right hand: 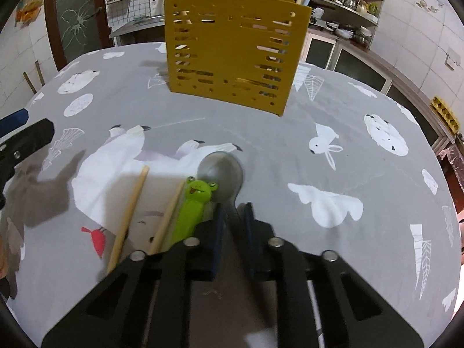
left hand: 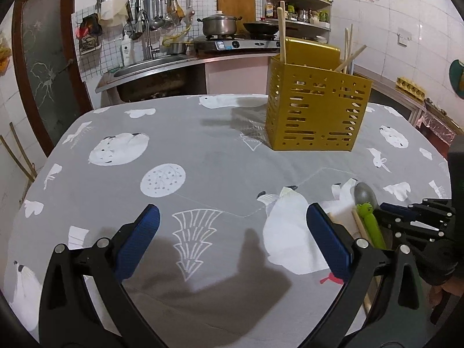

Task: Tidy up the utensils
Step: 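Lower the right tool onto another grey spoon and close it, then lower the left tool onto a wooden chopstick and close it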

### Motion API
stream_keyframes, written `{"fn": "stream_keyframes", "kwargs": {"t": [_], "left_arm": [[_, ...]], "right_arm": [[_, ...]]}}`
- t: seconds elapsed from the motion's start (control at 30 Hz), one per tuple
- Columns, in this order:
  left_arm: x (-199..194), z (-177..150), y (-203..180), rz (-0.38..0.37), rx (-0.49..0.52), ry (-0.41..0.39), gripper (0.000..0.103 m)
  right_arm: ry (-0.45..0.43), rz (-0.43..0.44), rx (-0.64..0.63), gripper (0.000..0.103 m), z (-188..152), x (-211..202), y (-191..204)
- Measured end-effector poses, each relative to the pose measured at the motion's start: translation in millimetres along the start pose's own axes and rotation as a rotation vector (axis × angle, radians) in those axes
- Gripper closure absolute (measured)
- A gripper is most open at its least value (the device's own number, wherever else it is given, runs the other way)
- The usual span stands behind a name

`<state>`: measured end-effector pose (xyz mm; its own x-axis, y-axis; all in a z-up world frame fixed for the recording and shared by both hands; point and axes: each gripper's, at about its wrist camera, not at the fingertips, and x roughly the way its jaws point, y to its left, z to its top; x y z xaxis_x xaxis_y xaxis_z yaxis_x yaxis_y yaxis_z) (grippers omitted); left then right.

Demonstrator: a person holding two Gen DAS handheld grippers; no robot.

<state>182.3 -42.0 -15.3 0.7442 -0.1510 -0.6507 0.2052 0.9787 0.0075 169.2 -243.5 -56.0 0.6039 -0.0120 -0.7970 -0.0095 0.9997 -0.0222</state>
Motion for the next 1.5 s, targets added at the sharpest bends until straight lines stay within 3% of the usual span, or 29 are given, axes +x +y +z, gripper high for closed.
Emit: {"fn": "stream_keyframes", "kwargs": {"t": [0.3,0.47,0.67,0.8,1.0,1.1,1.2,1.5], "left_arm": [[9.0,-2.6,-40.3,-0.046,0.033,0.048,0.005],[23.3,-6.0,-63.5,-0.02,0.029,0.102,0.007],[32.1,-10.1,-86.8,-0.04,0.035,0.16,0.023],[44.1,-14.2,-100.5,-0.082,0.046,0.247,0.054],[51.6,-14.6,-109.3,-0.063,0.054,0.279,0.062],[53.8,-10.1,-111.4,-0.071,0.059,0.296,0.081],[56.8,-5.6,-112.7,-0.082,0.063,0.31,0.094],[52.3,5.0,-98.7,-0.115,0.028,0.276,0.097]], "right_arm": [[-0.001,-0.012,0.169,0.095,-6.5,-3.1,-55.6],[-0.005,-0.008,0.222,0.095,-11.7,-2.7,-75.7],[-0.009,-0.003,0.232,0.095,-9.1,1.1,-75.9],[0.014,-0.003,0.223,0.095,-5.6,2.4,-75.7],[0.056,0.021,0.226,0.095,1.9,6.4,-80.3],[0.061,0.015,0.216,0.095,4.5,8.6,-79.2],[0.051,0.018,0.217,0.095,4.2,8.1,-78.8],[-0.023,0.033,0.259,0.095,-0.7,-6.0,-82.4]]}}
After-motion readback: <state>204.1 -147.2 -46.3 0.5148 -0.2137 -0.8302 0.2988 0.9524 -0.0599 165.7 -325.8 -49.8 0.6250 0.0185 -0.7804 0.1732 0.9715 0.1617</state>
